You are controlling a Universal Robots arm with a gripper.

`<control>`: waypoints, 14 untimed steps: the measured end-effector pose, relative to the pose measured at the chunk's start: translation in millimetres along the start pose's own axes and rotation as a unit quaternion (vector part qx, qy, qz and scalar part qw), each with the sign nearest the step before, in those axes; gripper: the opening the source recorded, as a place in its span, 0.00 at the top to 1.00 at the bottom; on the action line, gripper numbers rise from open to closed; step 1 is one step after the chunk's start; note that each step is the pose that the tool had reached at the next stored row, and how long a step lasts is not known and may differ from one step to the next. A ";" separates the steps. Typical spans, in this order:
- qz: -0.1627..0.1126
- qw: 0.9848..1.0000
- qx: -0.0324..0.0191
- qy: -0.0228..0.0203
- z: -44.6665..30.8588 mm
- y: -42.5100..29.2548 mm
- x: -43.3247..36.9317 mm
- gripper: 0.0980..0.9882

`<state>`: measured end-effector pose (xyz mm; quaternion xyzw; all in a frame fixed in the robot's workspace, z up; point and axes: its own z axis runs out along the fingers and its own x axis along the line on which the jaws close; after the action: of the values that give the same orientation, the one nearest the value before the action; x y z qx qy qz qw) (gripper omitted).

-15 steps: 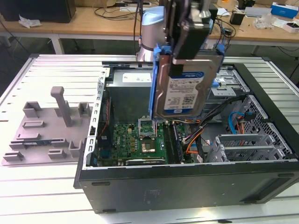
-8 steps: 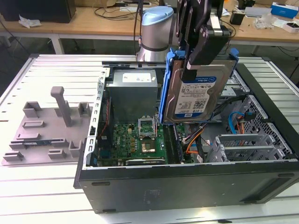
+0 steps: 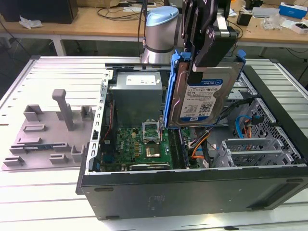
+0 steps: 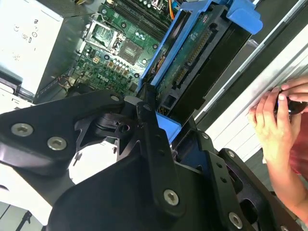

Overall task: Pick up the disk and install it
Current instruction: 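Insert the disk into the insertion slot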

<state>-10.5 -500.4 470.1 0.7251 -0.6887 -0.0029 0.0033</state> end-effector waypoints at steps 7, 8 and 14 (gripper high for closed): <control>0.000 1.000 0.000 0.000 0.0 0.0 0.1 0.70; 0.004 1.000 0.000 0.000 0.0 0.0 0.1 0.70; 0.034 0.999 0.013 0.000 0.9 -1.1 7.7 0.70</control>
<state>-9.0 -508.0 469.2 0.7014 -0.7127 0.0062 -0.0064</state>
